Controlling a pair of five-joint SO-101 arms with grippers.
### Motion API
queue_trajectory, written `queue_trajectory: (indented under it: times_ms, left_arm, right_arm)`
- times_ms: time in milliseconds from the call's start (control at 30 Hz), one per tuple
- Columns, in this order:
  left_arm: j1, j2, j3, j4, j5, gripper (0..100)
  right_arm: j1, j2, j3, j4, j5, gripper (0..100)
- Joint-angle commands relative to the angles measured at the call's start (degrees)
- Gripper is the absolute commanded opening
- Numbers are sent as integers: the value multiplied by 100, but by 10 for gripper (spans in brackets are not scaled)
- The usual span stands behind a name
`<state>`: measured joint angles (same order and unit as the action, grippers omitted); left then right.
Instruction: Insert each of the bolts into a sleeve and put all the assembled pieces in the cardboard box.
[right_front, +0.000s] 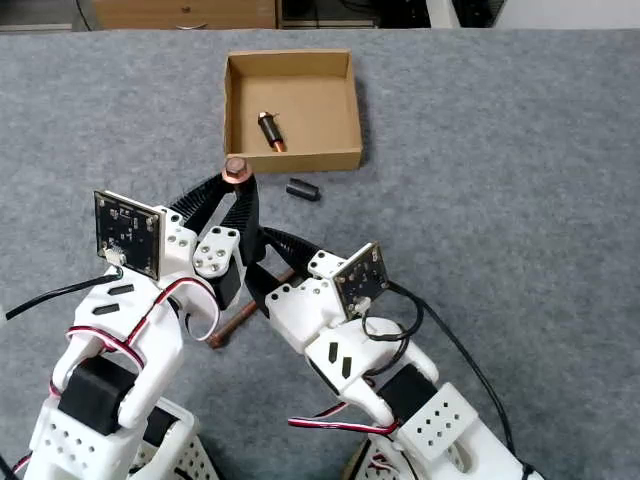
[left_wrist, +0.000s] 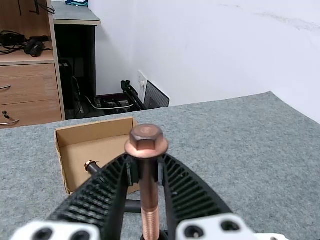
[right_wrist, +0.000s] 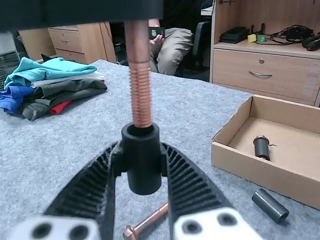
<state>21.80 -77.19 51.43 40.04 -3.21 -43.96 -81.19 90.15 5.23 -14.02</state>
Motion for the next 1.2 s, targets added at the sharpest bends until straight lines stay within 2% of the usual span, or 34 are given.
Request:
queue_trajectory:
  times_ms: [0, 167, 500, 633, 733, 1000, 1167]
  left_arm:
    - [-62, -31, -211, 246, 53, 19]
    - [-53, -31, -466, 571, 290, 19]
    - [-70, -31, -299, 571, 290, 25]
    - [-659, -22, -308, 580, 580, 102]
    - [-826, -22, -229, 703, 651, 109]
    - [-800, -22, -246, 818, 686, 111]
    - [-492, -31, -255, 818, 659, 106]
  right_arm:
    - [-57, -127, -286, -167, -79, 2]
    - [-57, -127, -295, -176, -79, 2]
    - [-66, -127, -259, -158, -79, 2]
    - [-92, -127, -224, -149, -79, 2]
    - [-92, -127, -198, -149, -79, 2]
    - [-92, -127, -215, -149, -79, 2]
    - [-92, -127, -207, -149, -79, 2]
